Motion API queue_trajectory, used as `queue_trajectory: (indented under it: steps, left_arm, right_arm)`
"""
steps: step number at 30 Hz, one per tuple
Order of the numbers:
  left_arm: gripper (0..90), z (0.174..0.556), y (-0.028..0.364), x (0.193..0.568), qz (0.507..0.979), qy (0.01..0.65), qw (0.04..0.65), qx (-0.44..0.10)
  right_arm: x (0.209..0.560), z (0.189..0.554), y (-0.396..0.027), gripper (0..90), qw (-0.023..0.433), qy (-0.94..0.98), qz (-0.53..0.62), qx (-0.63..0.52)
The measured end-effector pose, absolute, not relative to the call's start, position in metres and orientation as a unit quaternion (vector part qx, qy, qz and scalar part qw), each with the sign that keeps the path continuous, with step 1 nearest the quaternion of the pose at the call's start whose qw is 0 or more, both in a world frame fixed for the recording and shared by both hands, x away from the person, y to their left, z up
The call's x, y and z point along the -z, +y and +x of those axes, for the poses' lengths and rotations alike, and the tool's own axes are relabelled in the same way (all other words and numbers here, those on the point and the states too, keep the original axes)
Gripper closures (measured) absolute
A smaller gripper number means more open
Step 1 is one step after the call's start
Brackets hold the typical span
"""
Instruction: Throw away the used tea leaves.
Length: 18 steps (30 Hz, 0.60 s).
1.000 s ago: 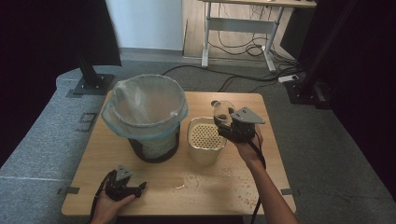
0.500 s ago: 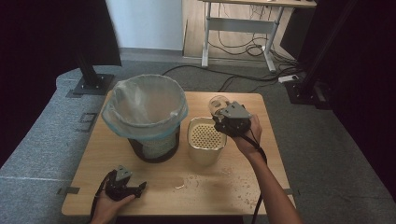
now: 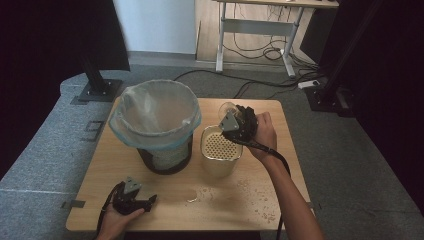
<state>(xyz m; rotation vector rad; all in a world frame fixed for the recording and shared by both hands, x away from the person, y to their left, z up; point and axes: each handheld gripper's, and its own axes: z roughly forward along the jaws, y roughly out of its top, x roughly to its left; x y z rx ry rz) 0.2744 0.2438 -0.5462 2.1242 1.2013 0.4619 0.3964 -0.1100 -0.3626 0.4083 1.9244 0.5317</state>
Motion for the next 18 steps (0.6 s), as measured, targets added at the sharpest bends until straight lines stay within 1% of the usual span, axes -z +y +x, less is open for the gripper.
queue_trajectory:
  steps: [3, 4, 7, 8, 9, 10, 14, 17, 18]
  left_arm:
    - [14.3, 0.274, 0.244, 0.546, 0.809, 0.458, 0.323, -0.176]
    - [14.3, 0.274, 0.244, 0.546, 0.809, 0.458, 0.323, -0.176]
    - [14.3, 0.275, 0.244, 0.546, 0.809, 0.458, 0.323, -0.176]
    - [14.3, 0.275, 0.244, 0.546, 0.809, 0.458, 0.324, -0.176]
    - [14.3, 0.275, 0.244, 0.546, 0.809, 0.458, 0.324, -0.176]
    - [14.3, 0.275, 0.244, 0.546, 0.81, 0.457, 0.323, -0.176]
    - [14.3, 0.275, 0.244, 0.546, 0.81, 0.457, 0.323, -0.176]
    - [14.3, 0.275, 0.244, 0.546, 0.81, 0.457, 0.323, -0.176]
    - [14.3, 0.275, 0.244, 0.546, 0.81, 0.457, 0.324, -0.176]
  right_arm:
    - [0.365, 0.397, -0.107, 37.3, 0.54, 0.804, 0.15, -0.196]
    - [0.367, 0.397, -0.105, 37.3, 0.555, 0.804, 0.129, -0.17]
    - [0.37, 0.397, -0.103, 37.4, 0.567, 0.805, 0.102, -0.142]
    - [0.374, 0.396, -0.101, 37.5, 0.583, 0.801, 0.074, -0.111]
    - [0.374, 0.396, -0.101, 37.5, 0.583, 0.801, 0.074, -0.111]
    - [0.38, 0.396, -0.098, 37.6, 0.6, 0.796, 0.039, -0.067]
    - [0.389, 0.395, -0.095, 37.9, 0.611, 0.791, 0.008, -0.027]
    - [0.399, 0.396, -0.093, 38.2, 0.627, 0.778, -0.038, 0.013]
    - [0.405, 0.396, -0.092, 38.3, 0.635, 0.769, -0.065, 0.042]
